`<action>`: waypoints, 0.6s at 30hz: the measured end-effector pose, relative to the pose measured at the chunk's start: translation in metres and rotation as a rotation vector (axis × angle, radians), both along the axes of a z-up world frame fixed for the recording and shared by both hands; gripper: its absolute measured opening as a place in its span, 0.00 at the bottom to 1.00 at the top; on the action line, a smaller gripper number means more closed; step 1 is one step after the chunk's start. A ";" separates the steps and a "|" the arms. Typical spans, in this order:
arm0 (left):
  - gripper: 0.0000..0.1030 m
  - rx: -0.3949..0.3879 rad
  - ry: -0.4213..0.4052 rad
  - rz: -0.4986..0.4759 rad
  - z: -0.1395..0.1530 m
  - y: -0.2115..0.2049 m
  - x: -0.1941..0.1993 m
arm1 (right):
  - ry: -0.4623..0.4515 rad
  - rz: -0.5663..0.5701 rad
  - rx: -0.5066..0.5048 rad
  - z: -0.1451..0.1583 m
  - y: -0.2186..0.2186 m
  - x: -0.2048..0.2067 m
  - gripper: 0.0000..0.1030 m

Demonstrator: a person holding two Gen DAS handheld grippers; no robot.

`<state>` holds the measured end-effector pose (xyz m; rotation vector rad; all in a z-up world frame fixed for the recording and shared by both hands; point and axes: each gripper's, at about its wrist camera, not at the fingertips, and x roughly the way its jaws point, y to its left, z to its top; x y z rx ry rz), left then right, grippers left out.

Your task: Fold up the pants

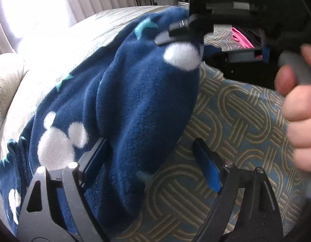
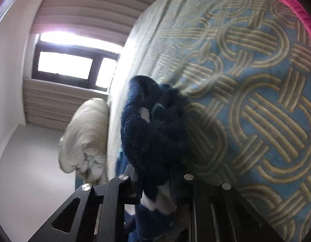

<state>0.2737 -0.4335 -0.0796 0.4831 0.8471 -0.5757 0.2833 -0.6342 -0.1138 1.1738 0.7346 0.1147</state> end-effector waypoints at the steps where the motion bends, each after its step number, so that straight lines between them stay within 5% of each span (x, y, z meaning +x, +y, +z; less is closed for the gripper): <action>1: 0.84 0.001 -0.009 -0.001 0.002 -0.001 -0.001 | -0.016 0.006 0.011 0.006 0.002 -0.001 0.17; 7: 0.82 -0.064 -0.054 0.055 0.022 -0.006 0.006 | -0.075 0.049 0.043 0.038 0.013 -0.006 0.17; 11: 0.21 -0.180 -0.055 0.144 0.043 0.013 0.009 | -0.103 0.080 0.001 0.063 0.027 -0.009 0.17; 18: 0.18 -0.306 -0.038 0.173 0.077 0.057 0.005 | -0.139 0.120 -0.045 0.092 0.056 0.000 0.17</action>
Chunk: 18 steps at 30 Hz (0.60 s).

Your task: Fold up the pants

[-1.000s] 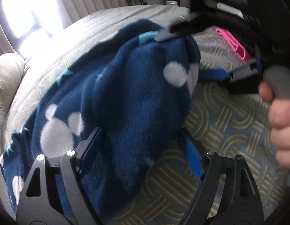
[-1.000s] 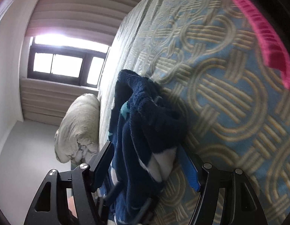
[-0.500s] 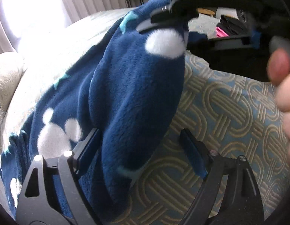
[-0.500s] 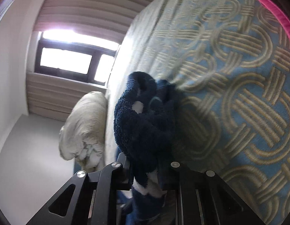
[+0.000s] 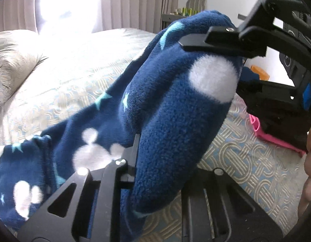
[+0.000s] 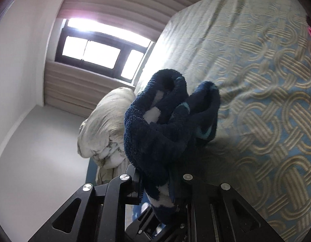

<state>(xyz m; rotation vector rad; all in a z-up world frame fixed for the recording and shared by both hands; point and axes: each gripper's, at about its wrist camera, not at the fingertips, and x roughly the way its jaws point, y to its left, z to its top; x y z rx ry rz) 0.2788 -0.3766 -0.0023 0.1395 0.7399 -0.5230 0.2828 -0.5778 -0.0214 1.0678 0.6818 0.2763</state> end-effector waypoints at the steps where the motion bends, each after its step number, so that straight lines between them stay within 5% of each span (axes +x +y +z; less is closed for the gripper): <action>1: 0.18 -0.016 -0.002 0.005 0.006 0.008 -0.002 | -0.010 0.008 -0.009 0.007 0.006 0.000 0.17; 11: 0.18 -0.246 -0.001 0.161 0.041 0.113 -0.005 | -0.118 0.179 -0.075 0.065 0.115 0.019 0.17; 18: 0.18 -0.377 0.026 0.292 0.033 0.200 -0.010 | -0.112 0.321 -0.106 0.068 0.207 0.042 0.17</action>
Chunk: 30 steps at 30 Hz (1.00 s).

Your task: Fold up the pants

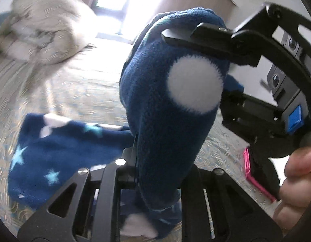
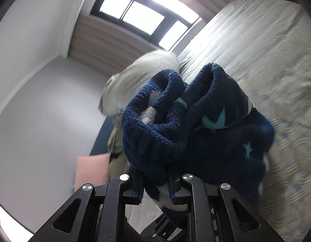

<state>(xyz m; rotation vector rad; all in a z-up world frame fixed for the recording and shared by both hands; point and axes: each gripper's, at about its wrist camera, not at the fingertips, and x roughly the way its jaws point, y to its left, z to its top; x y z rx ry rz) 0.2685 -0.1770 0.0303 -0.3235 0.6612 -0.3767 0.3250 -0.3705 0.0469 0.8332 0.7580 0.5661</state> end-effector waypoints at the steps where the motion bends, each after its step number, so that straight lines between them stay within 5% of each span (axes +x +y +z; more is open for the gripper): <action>1: 0.18 -0.020 0.004 0.023 -0.003 0.017 0.001 | 0.005 0.031 -0.008 -0.002 0.019 0.004 0.17; 8: 0.21 -0.100 0.064 0.122 -0.036 0.094 0.001 | 0.060 0.171 -0.077 -0.026 0.119 0.026 0.17; 11: 0.33 -0.167 0.129 0.134 -0.060 0.123 0.005 | 0.103 0.209 -0.126 -0.045 0.149 0.037 0.17; 14: 0.48 -0.222 0.174 0.146 -0.081 0.147 0.001 | 0.156 0.245 -0.173 -0.067 0.172 0.041 0.19; 22: 0.54 -0.301 0.248 0.194 -0.104 0.200 -0.028 | 0.285 0.283 -0.249 -0.125 0.206 0.043 0.27; 24: 0.54 -0.287 0.237 0.229 -0.100 0.214 -0.036 | 0.289 0.285 -0.252 -0.129 0.209 0.045 0.34; 28: 0.54 -0.290 0.215 0.297 -0.085 0.246 -0.046 | 0.267 0.298 -0.192 -0.111 0.209 0.039 0.72; 30: 0.54 -0.293 0.191 0.332 -0.071 0.258 -0.048 | 0.154 0.325 -0.216 -0.081 0.206 0.026 0.72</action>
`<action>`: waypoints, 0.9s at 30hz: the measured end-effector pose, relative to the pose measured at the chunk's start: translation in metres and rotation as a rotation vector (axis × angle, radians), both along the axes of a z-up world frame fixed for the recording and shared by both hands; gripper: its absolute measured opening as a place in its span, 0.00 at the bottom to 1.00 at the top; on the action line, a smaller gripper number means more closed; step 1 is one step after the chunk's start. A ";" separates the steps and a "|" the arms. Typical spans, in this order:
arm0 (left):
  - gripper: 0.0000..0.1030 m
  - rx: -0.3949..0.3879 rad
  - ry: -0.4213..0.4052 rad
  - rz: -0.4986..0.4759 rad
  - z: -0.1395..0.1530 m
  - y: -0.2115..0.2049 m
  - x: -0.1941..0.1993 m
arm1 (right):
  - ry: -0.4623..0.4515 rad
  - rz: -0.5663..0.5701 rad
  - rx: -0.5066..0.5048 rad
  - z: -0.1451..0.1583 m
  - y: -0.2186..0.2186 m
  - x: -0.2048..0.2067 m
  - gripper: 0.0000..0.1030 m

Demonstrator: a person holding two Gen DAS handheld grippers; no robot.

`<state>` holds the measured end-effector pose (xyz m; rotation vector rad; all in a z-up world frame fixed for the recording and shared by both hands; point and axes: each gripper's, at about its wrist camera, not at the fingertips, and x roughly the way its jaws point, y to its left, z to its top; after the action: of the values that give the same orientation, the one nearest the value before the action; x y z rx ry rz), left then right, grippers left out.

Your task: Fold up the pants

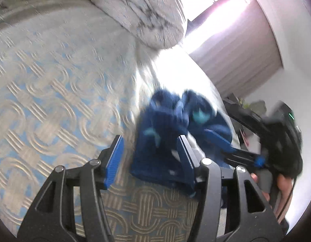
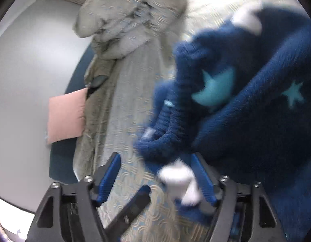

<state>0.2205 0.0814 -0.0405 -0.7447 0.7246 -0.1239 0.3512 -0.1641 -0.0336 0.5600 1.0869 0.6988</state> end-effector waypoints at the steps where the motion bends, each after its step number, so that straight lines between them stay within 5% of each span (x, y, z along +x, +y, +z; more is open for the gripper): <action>1: 0.54 0.003 -0.014 0.008 0.009 0.002 0.000 | -0.046 0.009 -0.002 0.011 0.002 -0.005 0.72; 3: 0.54 0.029 -0.042 0.009 0.023 0.001 0.007 | -0.156 -0.037 0.021 0.038 -0.016 -0.015 0.72; 7: 0.54 0.082 -0.093 -0.050 0.051 -0.029 0.032 | -0.169 -0.217 0.005 0.052 -0.071 -0.016 0.69; 8: 0.54 0.104 -0.099 -0.084 0.056 -0.043 0.042 | -0.163 -0.261 -0.039 0.050 -0.088 -0.015 0.65; 10: 0.54 0.187 -0.120 -0.129 0.063 -0.073 0.067 | -0.168 -0.319 -0.103 0.047 -0.108 -0.012 0.38; 11: 0.54 0.214 -0.120 -0.140 0.064 -0.080 0.080 | -0.162 -0.348 -0.123 0.043 -0.118 -0.012 0.32; 16: 0.53 0.298 -0.063 -0.176 0.047 -0.114 0.136 | -0.134 -0.424 -0.201 0.022 -0.155 -0.003 0.23; 21: 0.53 0.420 0.042 -0.145 -0.001 -0.111 0.131 | -0.090 -0.403 -0.233 -0.003 -0.152 0.011 0.23; 24: 0.58 0.297 0.085 -0.064 -0.043 -0.071 0.110 | -0.095 -0.369 -0.296 -0.023 -0.139 0.013 0.23; 25: 0.73 0.266 0.099 -0.036 -0.056 -0.059 0.099 | -0.106 -0.352 -0.314 -0.028 -0.135 0.011 0.23; 27: 0.77 0.209 0.096 -0.019 -0.074 -0.046 0.080 | -0.136 -0.328 -0.337 -0.036 -0.130 0.006 0.23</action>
<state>0.3005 0.0353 -0.1147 -0.5463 0.8226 -0.0291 0.3576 -0.2942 -0.0697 0.3809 0.9315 0.2546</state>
